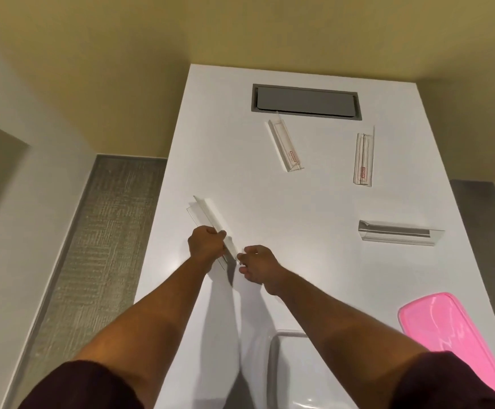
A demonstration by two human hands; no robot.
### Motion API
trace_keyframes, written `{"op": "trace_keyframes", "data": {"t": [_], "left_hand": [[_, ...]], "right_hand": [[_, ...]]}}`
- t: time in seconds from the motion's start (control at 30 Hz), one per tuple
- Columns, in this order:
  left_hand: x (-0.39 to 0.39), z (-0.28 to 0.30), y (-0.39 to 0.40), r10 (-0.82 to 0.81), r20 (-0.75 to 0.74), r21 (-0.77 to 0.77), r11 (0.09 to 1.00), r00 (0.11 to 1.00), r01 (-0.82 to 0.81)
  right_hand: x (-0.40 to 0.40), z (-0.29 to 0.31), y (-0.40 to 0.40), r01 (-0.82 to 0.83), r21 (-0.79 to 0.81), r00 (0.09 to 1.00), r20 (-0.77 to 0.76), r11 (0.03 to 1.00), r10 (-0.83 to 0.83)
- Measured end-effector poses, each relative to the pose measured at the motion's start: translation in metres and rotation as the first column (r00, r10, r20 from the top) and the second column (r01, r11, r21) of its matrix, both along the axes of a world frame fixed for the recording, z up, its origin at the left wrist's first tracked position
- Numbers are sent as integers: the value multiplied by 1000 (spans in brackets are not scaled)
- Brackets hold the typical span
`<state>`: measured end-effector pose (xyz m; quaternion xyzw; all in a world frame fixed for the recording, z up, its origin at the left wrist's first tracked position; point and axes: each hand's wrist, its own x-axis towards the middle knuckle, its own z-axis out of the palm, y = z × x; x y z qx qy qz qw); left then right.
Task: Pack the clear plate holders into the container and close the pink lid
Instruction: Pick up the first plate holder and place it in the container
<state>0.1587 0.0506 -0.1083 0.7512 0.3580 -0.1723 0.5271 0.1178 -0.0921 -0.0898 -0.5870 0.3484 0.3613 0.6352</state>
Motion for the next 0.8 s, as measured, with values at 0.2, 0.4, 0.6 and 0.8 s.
{"op": "trace_keyframes", "data": {"t": [0.2, 0.4, 0.6, 0.8], "left_hand": [[-8, 9, -5, 100, 31, -59, 993, 994, -98], [-47, 33, -10, 189, 41, -378, 912, 981, -160], [-100, 64, -25, 26, 128, -351, 936, 991, 21], [-126, 97, -35, -27, 225, -263, 961, 974, 87]], "right_hand": [[-6, 1, -4, 61, 16, 994, 85, 998, -62], [-27, 23, -24, 108, 146, 965, 224, 983, -139], [-66, 40, -62, -126, -165, 859, 475, 978, 191], [-107, 72, -109, -59, -324, 828, 513, 944, 227]]}}
